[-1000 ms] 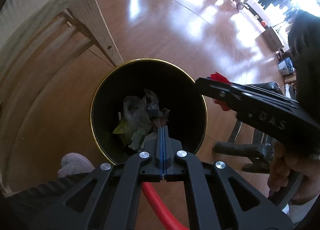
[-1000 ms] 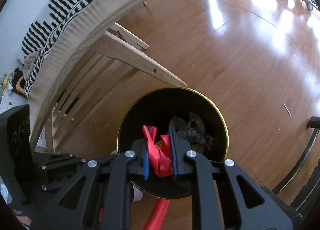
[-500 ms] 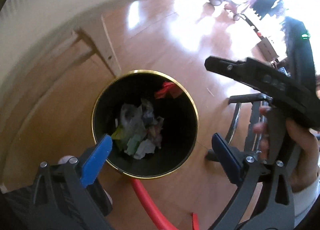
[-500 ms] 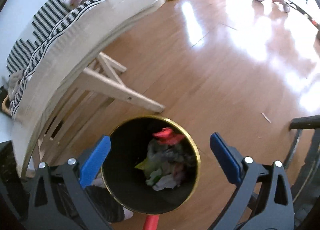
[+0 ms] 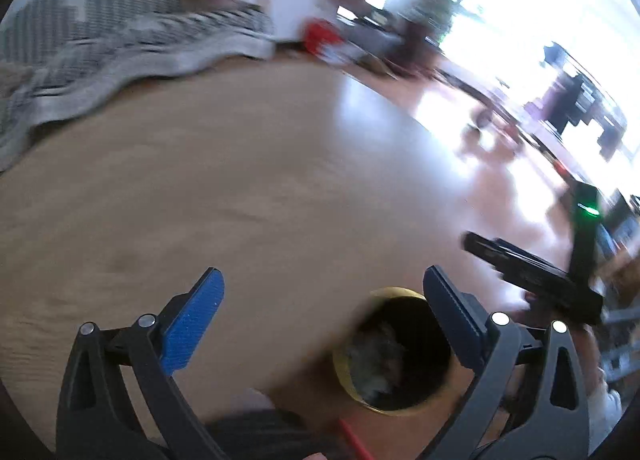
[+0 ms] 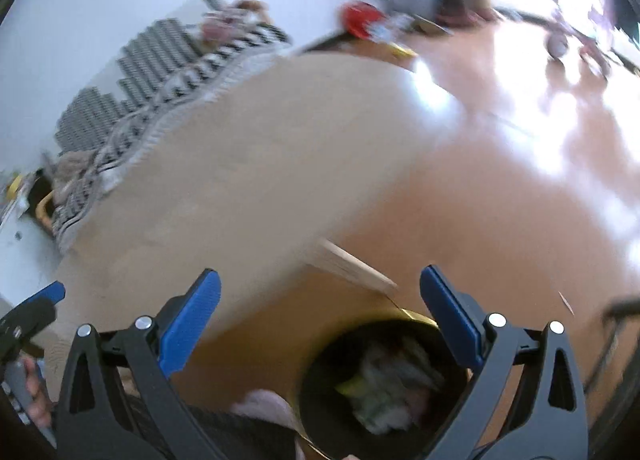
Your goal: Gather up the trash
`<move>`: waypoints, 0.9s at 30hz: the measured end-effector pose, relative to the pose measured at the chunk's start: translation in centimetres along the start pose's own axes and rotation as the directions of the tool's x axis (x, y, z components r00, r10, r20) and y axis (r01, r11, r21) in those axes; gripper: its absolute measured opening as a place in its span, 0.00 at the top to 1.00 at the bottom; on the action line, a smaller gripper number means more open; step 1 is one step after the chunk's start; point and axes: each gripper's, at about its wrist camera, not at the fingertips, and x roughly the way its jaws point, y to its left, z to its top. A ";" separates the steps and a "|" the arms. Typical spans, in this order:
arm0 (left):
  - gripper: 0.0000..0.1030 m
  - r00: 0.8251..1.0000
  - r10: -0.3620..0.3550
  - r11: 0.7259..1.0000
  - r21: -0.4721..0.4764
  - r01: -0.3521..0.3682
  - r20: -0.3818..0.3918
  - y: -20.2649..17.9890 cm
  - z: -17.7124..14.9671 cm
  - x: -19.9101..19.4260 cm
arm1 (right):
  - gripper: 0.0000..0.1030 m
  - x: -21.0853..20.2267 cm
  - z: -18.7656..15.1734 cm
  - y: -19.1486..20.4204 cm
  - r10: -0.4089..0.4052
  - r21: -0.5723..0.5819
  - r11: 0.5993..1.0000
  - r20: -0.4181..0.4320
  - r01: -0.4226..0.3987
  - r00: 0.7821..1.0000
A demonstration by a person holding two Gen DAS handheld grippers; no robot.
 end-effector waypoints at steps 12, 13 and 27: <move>0.06 0.929 0.369 0.906 -0.213 -0.366 -0.029 20.9 1.2 0.5 | 0.07 12.5 3.5 27.4 0.143 -0.315 0.936 -0.063 -0.156 0.988; 0.06 0.924 0.381 0.895 -0.233 -0.379 -0.038 22.3 1.1 1.0 | 0.07 13.9 3.2 28.9 0.130 -0.329 0.933 -0.068 -0.146 0.989; 0.06 0.879 0.469 0.842 -0.253 -0.476 -0.091 26.9 0.6 4.7 | 0.07 20.1 1.3 31.4 0.061 -0.385 0.918 -0.102 -0.095 0.993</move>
